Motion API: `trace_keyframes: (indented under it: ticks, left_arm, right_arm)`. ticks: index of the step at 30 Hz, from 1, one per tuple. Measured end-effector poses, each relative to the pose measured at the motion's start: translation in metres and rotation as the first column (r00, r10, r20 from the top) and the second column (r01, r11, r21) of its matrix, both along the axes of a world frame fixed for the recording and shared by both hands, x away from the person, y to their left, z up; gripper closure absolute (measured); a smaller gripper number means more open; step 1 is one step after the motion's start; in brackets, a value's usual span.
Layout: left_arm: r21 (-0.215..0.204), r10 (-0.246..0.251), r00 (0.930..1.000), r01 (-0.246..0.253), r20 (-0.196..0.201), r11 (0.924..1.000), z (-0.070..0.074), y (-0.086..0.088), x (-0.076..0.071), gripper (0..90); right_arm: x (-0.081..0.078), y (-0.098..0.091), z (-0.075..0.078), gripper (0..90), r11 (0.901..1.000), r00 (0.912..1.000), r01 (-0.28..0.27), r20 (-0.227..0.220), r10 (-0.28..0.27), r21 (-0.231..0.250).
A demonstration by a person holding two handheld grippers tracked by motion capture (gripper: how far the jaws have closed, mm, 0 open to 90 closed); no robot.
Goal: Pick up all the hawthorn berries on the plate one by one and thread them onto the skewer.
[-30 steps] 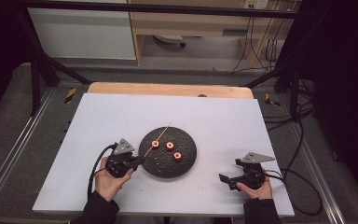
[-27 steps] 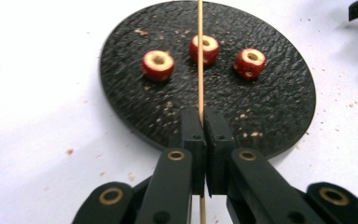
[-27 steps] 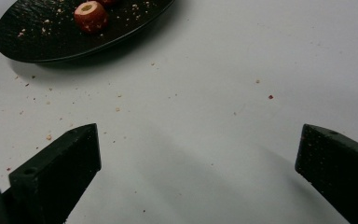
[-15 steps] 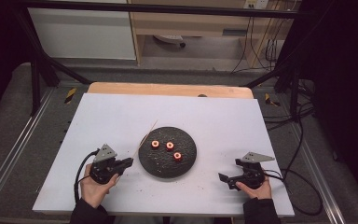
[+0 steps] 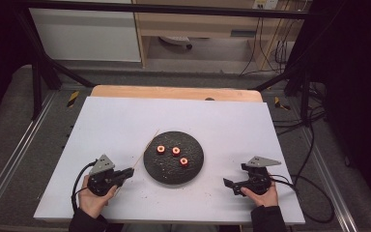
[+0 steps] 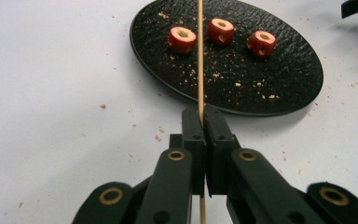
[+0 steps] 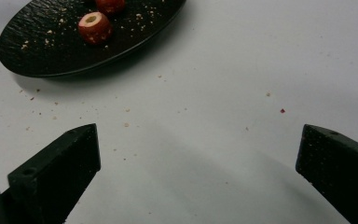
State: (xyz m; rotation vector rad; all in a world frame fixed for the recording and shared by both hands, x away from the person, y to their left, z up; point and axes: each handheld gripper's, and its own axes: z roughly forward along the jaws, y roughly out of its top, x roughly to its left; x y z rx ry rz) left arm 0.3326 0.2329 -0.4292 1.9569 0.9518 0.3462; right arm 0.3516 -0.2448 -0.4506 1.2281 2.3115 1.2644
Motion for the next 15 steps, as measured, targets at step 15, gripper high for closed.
trace_keyframes:
  ticks: [15]
  left_arm:
    - [-0.018, -0.032, 0.9995, 0.032, -0.006, 0.9993, -0.004, 0.006, -0.003, 87.9]
  right_arm:
    - [0.007, 0.047, 0.021, 0.6, 0.9978, 0.9981, -0.056, 0.022, 0.057, -0.035]
